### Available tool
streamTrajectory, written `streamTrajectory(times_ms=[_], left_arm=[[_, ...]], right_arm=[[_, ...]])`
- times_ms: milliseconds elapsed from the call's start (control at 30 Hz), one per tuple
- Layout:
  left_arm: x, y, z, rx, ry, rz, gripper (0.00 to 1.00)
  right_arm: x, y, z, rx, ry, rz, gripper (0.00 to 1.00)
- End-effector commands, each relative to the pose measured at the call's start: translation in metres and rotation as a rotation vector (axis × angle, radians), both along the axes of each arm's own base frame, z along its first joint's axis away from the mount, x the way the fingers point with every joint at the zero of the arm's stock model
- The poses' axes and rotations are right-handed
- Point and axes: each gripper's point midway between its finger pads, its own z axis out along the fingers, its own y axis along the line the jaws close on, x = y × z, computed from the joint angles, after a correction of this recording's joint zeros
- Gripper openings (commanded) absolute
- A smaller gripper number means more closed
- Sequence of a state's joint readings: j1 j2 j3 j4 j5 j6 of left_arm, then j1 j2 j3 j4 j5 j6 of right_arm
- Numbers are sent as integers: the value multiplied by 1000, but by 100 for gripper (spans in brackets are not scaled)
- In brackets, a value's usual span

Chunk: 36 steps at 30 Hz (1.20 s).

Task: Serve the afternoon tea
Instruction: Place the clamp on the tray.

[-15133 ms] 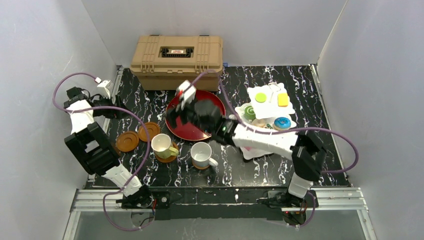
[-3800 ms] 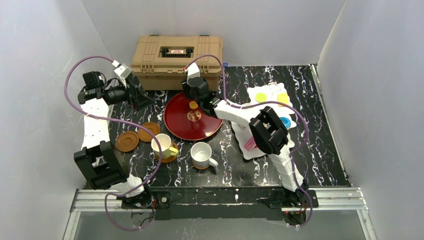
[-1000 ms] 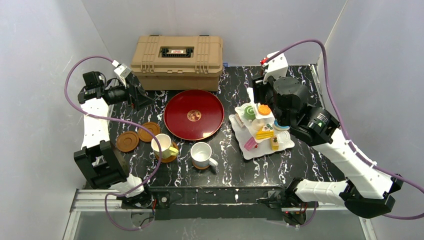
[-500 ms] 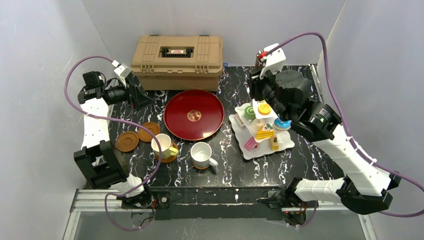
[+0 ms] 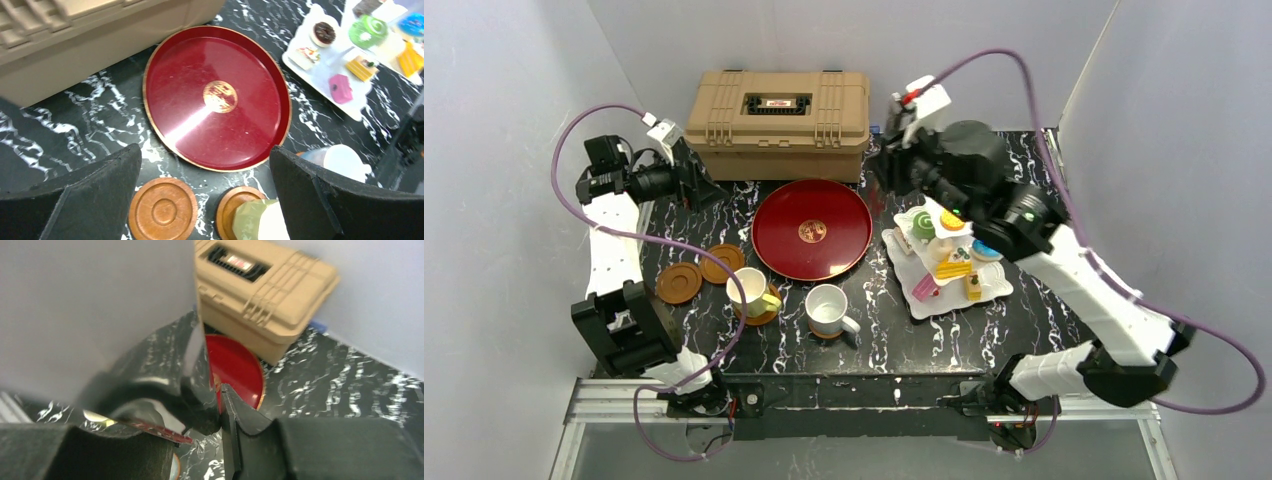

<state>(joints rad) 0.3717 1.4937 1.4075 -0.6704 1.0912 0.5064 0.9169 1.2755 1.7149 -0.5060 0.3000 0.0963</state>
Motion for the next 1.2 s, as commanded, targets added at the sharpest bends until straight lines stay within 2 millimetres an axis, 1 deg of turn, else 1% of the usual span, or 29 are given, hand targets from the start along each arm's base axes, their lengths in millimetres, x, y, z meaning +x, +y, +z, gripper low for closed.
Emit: streamTrajectory(times_ms=[0,67,100,167,200,267,367,467,500,633,700,800,900,1033,1167], left_arm=[[22,29,-5,67,63,164,98],[23,33,-9,76,96,180,98],[22,33,-10,75,106,180,98],[20,32,-10,75,111,177,98],[20,32,-9,77,106,176,98],[18,30,-7,76,97,169,98],[17,30,-4,84,82,165,98],[16,30,-4,95,77,159,98],[16,30,-5,98,79,159,98],[16,32,-8,99,90,159,98],[17,31,-9,97,94,156,98],[16,31,-9,99,91,153,98],[15,32,-9,110,87,151,98],[15,33,-13,119,96,154,98],[15,33,-16,110,109,154,98]], right_arm=[[7,63,-59,-39,182,145,38],[15,85,-93,-100,262,174,36],[19,96,-105,-135,291,193,36],[32,113,-127,-215,343,194,34],[38,120,-141,-259,372,194,33],[51,131,-163,-324,407,184,31],[64,148,-193,-371,445,180,29],[74,164,-217,-384,476,180,27],[77,168,-231,-396,494,178,26],[83,179,-267,-419,534,170,25],[89,183,-284,-426,542,147,25],[101,190,-300,-428,522,99,24],[109,198,-314,-433,521,89,24],[113,205,-333,-441,535,90,29],[112,205,-359,-451,566,80,39]])
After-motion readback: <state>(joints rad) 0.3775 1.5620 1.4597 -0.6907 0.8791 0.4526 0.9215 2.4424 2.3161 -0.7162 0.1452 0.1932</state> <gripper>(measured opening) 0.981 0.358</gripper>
